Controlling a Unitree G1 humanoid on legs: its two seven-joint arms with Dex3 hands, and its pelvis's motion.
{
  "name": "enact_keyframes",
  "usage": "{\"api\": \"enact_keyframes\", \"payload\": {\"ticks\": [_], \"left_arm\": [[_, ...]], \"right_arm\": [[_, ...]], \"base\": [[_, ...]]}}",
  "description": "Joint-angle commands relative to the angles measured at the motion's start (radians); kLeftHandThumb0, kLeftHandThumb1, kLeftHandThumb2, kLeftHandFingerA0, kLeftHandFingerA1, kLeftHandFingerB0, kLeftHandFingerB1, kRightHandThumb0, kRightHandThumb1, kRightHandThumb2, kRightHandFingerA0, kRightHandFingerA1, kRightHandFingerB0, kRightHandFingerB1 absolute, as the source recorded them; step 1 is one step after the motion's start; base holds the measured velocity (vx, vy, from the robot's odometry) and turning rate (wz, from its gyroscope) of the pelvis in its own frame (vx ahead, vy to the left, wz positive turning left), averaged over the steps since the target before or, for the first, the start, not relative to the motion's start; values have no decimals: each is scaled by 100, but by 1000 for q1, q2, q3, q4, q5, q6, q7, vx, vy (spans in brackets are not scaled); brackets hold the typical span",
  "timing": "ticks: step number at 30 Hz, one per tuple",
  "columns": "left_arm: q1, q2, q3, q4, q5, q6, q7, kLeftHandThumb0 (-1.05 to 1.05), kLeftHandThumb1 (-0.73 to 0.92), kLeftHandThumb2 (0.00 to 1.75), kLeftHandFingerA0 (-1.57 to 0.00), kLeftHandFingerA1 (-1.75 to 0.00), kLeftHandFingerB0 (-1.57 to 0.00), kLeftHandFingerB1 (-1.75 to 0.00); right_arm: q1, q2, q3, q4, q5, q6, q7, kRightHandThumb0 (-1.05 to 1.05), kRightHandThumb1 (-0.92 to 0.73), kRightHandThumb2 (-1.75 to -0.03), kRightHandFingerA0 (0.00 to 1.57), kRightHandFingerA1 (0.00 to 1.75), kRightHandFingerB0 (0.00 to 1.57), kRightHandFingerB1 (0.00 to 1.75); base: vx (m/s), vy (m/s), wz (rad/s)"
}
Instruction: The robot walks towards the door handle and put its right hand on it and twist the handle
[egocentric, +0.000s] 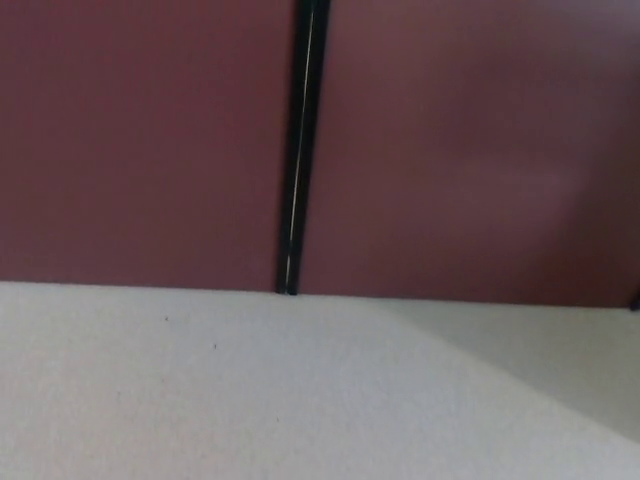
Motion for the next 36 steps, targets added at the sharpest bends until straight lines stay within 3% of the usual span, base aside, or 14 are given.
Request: {"api": "enact_keyframes", "payload": {"ticks": [1, 11, 36], "left_arm": [[-3, -6, -12, -1, 21, -3, -2, -26, 60, 58, -71, -49, -49, -40], [4, -5, -35, 1, 36, -16, 0, -27, 61, 58, -69, -49, -52, -41], [-1, 3, -58, 2, 59, -22, 10, -28, 61, 58, -71, -47, -55, -42]], "right_arm": [[3, -9, 8, -2, -3, 3, 18, -29, -51, -65, 73, 52, 54, 45], [-1, -13, 18, -1, -7, 19, 18, -29, -51, -65, 74, 52, 54, 45], [-11, -7, 19, 4, -2, 35, 21, -28, -51, -64, 79, 54, 57, 46]], "base": [[316, -173, 13], [387, -266, 0], [191, 59, 0]]}}
